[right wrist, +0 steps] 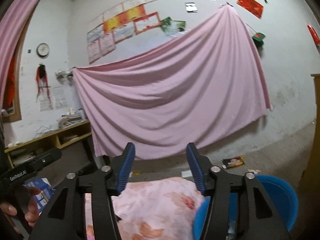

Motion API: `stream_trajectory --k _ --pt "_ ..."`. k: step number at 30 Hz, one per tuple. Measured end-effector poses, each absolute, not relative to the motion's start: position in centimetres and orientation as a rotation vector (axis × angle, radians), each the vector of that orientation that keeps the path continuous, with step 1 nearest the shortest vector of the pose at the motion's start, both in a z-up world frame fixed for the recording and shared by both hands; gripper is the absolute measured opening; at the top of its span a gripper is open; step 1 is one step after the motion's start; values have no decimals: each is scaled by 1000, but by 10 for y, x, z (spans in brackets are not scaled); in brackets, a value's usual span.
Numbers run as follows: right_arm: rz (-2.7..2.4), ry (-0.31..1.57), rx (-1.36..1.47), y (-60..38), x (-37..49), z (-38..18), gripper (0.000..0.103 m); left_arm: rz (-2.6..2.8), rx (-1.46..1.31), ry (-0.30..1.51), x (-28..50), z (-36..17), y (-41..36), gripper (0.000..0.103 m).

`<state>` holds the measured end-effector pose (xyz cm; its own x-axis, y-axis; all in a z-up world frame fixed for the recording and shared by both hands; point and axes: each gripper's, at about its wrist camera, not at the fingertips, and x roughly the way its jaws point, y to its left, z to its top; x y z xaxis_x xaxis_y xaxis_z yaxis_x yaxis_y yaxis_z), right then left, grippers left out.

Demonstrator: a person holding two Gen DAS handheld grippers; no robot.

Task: Collect trash
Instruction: 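Move both tools back over the bed toward the clip and ring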

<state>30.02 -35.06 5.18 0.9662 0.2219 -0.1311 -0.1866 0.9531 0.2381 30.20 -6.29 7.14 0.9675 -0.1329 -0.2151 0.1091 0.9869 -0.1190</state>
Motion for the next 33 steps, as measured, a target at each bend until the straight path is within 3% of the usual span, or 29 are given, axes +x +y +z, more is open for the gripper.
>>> stream_trajectory --k 1,2,6,8,21,33 --pt "217 146 226 -344 300 52 81 -111 -101 217 301 72 -58 101" --pt "227 132 227 -339 300 52 88 -98 -95 211 299 71 -50 101" --pt "277 105 195 -313 299 50 93 -56 -91 204 295 66 -32 101" --pt "294 99 175 -301 298 47 103 -38 -87 207 294 61 -22 101" --pt "362 193 40 -247 316 22 103 -1 -71 244 301 30 6 101" --pt "390 595 6 -236 364 -21 103 -8 -79 463 348 -2 9 101"
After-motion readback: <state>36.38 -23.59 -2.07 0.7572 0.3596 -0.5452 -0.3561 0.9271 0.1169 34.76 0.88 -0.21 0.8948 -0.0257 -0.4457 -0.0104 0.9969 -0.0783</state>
